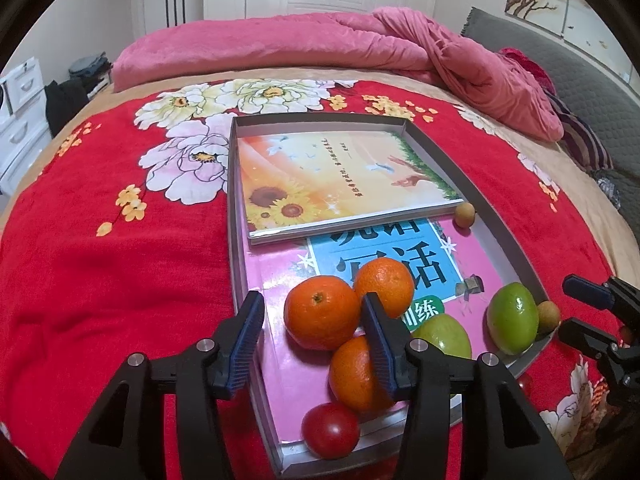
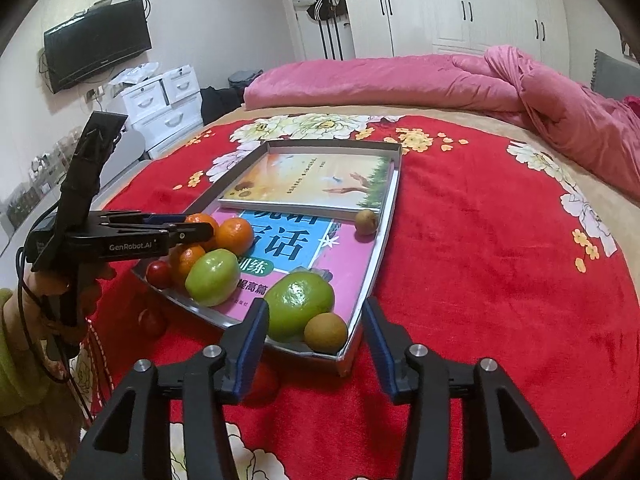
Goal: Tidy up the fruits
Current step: 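Open right tool to release brown fruit in tray while left releases tangerine, then withdraw both open tools toward the cherry tomatoes on the bedspread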
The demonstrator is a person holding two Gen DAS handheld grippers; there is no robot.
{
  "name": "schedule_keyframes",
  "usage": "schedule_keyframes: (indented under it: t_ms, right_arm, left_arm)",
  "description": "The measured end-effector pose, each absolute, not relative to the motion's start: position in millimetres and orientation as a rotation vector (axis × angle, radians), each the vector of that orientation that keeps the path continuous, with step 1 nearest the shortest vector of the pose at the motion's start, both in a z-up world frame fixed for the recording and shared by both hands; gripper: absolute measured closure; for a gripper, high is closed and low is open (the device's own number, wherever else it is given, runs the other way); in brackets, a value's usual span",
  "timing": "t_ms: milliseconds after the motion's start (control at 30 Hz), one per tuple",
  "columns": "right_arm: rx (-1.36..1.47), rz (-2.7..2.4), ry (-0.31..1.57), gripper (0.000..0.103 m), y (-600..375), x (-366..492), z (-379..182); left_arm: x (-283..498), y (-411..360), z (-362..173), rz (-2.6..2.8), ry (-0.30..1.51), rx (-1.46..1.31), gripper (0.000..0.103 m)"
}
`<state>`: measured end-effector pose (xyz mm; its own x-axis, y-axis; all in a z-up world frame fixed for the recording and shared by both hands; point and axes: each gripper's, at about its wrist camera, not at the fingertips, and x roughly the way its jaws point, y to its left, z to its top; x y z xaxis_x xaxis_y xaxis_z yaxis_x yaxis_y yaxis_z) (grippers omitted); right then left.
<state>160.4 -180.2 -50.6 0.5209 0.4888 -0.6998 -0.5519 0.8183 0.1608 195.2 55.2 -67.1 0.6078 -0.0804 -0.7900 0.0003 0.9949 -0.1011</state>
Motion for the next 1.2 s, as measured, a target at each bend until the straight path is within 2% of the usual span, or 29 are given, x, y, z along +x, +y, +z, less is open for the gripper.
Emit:
schedule_keyframes:
  t_ms: [200, 533, 767, 1100, 1200]
  right_arm:
    - [-0.089, 0.618, 0.789, 0.046, -180, 159, -48]
    - [-0.084, 0.621, 0.767, 0.039, -180, 156, -43]
    - [-0.106, 0.634, 0.731, 0.029, -175, 147, -37]
    - [-0.094, 0.671, 0.734, 0.027, -171, 130, -31]
    - [-0.106, 0.687, 0.739, 0.027, -166, 125, -31]
  left_arm:
    - [193, 56, -63, -0.043, 0.907, -0.099, 0.050]
    - [179, 55, -41, -0.054, 0.867, -0.122, 0.038]
    - [164, 54, -29, -0.065, 0.851, -0.130, 0.031]
    - [139, 65, -17, -0.053, 0.859, -0.161, 0.031]
    - [132, 68, -16, -0.041, 0.861, -0.154, 0.027]
